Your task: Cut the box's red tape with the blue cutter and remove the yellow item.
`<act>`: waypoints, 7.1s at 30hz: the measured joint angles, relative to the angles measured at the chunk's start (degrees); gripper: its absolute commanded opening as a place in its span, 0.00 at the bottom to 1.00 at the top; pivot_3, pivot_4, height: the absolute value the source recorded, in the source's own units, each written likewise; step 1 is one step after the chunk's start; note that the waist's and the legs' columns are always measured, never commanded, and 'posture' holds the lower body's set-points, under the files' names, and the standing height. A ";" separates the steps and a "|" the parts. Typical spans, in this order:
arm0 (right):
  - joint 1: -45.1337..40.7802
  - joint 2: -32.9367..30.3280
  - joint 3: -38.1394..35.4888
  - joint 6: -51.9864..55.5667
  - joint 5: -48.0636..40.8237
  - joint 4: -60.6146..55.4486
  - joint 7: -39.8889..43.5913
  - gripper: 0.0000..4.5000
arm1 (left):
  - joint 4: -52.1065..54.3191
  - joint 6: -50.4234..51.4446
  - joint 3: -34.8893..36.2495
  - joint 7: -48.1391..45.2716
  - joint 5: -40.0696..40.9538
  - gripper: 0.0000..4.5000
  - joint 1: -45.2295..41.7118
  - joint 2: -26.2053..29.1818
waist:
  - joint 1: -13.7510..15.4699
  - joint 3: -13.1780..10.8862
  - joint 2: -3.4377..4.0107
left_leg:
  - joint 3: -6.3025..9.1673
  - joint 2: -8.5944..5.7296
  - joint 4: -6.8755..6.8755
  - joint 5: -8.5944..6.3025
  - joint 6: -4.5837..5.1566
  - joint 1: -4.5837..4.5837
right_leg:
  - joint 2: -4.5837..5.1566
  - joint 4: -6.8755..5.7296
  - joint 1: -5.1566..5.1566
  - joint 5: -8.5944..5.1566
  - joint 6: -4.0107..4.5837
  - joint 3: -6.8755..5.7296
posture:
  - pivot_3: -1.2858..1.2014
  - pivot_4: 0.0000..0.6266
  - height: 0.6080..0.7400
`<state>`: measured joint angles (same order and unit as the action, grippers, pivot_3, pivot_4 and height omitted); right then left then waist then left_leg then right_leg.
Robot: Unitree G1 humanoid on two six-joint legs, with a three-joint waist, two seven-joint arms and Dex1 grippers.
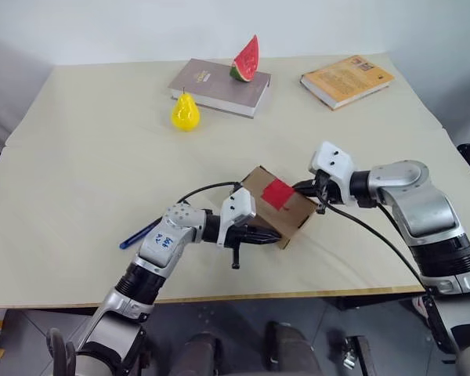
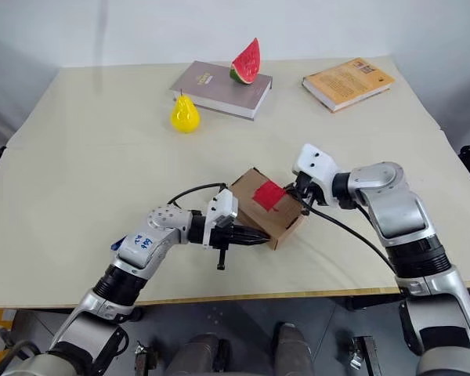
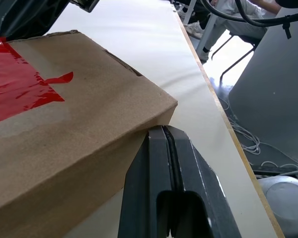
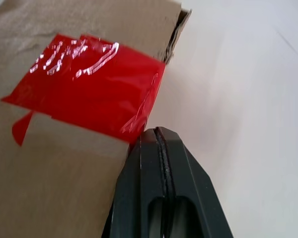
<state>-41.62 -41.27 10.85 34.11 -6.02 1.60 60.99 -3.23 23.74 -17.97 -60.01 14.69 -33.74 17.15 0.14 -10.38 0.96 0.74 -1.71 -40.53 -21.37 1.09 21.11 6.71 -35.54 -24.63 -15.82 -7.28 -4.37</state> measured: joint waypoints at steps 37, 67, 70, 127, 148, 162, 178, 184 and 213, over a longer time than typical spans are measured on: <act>11.26 0.04 -22.42 -19.19 -13.74 13.80 -0.47 1.00 | 0.17 -11.51 53.07 -10.96 14.19 1.00 41.42 30.46 | -0.14 -0.02 0.01 | 0.08 0.18 0.00 -0.04 0.00 -0.01 | 0.18 0.19 0.11 0.03 0.11 0.24 | 0.52 0.24 1.00; 28.32 -5.30 -30.70 -16.24 -31.39 -5.17 9.74 1.00 | -24.61 -30.50 29.90 -7.00 -0.45 0.91 18.99 28.24 | 0.75 0.00 -0.05 | -0.62 -0.37 0.44 0.11 0.43 -0.84 | 0.79 -0.04 0.45 0.10 -0.02 -0.16 | 0.52 0.24 1.00; 29.49 -5.24 -30.77 -16.16 -31.73 -6.71 8.65 1.00 | -26.27 -31.72 28.44 -7.34 -0.60 0.75 17.97 28.24 | 1.07 0.01 -0.03 | -0.63 -0.35 0.44 0.12 0.44 -1.08 | 0.82 0.03 0.70 0.10 -0.02 -0.14 | 0.52 0.24 1.00; 13.80 -8.71 -8.93 8.42 -28.58 -26.31 -2.94 0.00 | 8.90 -18.68 18.87 -2.14 -0.60 1.00 28.07 28.97 | 1.05 -0.02 -0.05 | -0.21 -0.40 0.43 0.02 0.56 -0.03 | 0.89 0.57 0.13 0.21 -0.15 -0.81 | 0.52 0.24 1.00; 16.98 -8.72 -11.44 8.42 -29.84 -26.36 -2.24 0.00 | -4.48 -24.42 14.58 -10.95 0.55 0.13 19.14 26.38 | 1.21 -0.01 -0.06 | -0.29 -0.43 0.35 0.05 0.60 -0.13 | 0.89 0.50 0.23 0.22 -0.16 -0.81 | 0.52 0.24 1.00; 11.86 -5.68 -1.22 8.41 -27.20 -30.99 -2.38 0.00 | -5.92 -26.33 13.88 -11.94 -0.10 0.09 18.17 26.79 | 1.06 0.03 -0.03 | -0.31 -0.44 0.34 0.05 0.60 -0.21 | 0.90 0.47 0.25 0.23 -0.18 -0.76 | 0.52 0.24 1.00; -2.43 11.99 27.12 -10.58 0.65 -7.52 1.99 0.00 | 0.37 -20.32 12.59 -11.15 -0.95 0.09 18.94 27.99 | 0.52 0.09 -0.10 | -0.12 -0.59 0.31 0.07 0.64 -0.17 | 0.91 0.32 0.21 0.27 -0.26 -0.69 | 0.52 0.24 1.00; -2.42 13.13 26.95 -12.76 2.09 -6.10 4.16 0.00 | 1.02 -19.44 12.40 -11.14 -1.08 0.09 18.99 28.05 | 0.35 0.10 -0.10 | 0.00 -0.62 0.30 0.07 0.64 -0.17 | 0.92 0.23 0.22 0.28 -0.27 -0.73 | 0.52 0.24 1.00; 1.84 10.90 21.06 -11.79 3.44 -7.43 7.48 0.00 | 4.42 -15.16 11.29 -10.63 -1.56 0.09 18.89 27.95 | -0.20 0.10 -0.10 | 0.09 -0.67 0.25 0.06 0.63 -0.19 | 0.96 0.11 0.24 0.28 -0.27 -0.69 | 0.52 0.24 1.00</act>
<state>-39.78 -30.37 31.90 22.32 -2.57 -5.82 68.47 1.19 8.59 -6.68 -70.65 13.13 -14.84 45.09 -0.06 -10.28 0.86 0.82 -2.38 -40.28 -21.31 1.72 20.92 7.67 -35.44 -24.39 -15.54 -7.55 -5.06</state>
